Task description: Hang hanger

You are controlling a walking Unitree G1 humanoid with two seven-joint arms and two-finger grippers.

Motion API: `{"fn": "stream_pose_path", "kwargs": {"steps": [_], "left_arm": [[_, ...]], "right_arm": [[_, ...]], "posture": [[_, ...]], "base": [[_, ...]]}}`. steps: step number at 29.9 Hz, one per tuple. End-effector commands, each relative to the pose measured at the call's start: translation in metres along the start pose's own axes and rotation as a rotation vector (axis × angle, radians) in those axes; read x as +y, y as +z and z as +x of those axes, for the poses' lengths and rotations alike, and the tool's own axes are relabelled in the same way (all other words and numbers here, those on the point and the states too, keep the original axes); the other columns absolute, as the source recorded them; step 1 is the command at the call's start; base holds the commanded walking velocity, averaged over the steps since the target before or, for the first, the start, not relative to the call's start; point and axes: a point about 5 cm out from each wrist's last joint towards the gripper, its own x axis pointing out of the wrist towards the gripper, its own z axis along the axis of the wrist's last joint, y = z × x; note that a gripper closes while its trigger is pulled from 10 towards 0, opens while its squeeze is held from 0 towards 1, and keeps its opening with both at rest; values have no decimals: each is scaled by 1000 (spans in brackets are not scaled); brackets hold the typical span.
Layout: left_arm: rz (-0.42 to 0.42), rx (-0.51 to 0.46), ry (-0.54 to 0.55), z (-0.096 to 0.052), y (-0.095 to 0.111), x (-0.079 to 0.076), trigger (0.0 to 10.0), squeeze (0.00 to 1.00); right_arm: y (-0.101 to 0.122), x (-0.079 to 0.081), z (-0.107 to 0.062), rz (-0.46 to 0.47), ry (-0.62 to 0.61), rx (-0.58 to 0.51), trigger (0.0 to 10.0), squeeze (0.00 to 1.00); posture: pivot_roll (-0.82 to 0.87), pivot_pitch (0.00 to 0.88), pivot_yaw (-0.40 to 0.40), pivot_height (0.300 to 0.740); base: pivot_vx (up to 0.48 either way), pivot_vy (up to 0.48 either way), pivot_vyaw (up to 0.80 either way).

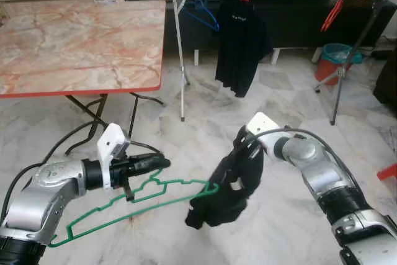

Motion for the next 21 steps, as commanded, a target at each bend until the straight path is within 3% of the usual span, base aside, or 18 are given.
{"fn": "stream_pose_path", "kwargs": {"steps": [1, 11, 21], "left_arm": [[35, -5, 9, 8, 6, -4, 10000, 0], [10, -49, -19, 34, 13, -19, 10000, 0], [61, -98, 164, 51, 18, -8, 10000, 0]], "right_arm": [[19, -2, 2, 10, -7, -78, 10000, 0], [24, 6, 5, 21, 20, -109, 10000, 0], [27, 13, 6, 50, 30, -125, 10000, 0]], "posture": [[110, 0, 4, 740], [106, 0, 2, 740], [102, 0, 2, 740]], "base": [[0, 0, 0], [0, 0, 0], [0, 0, 0]]}}
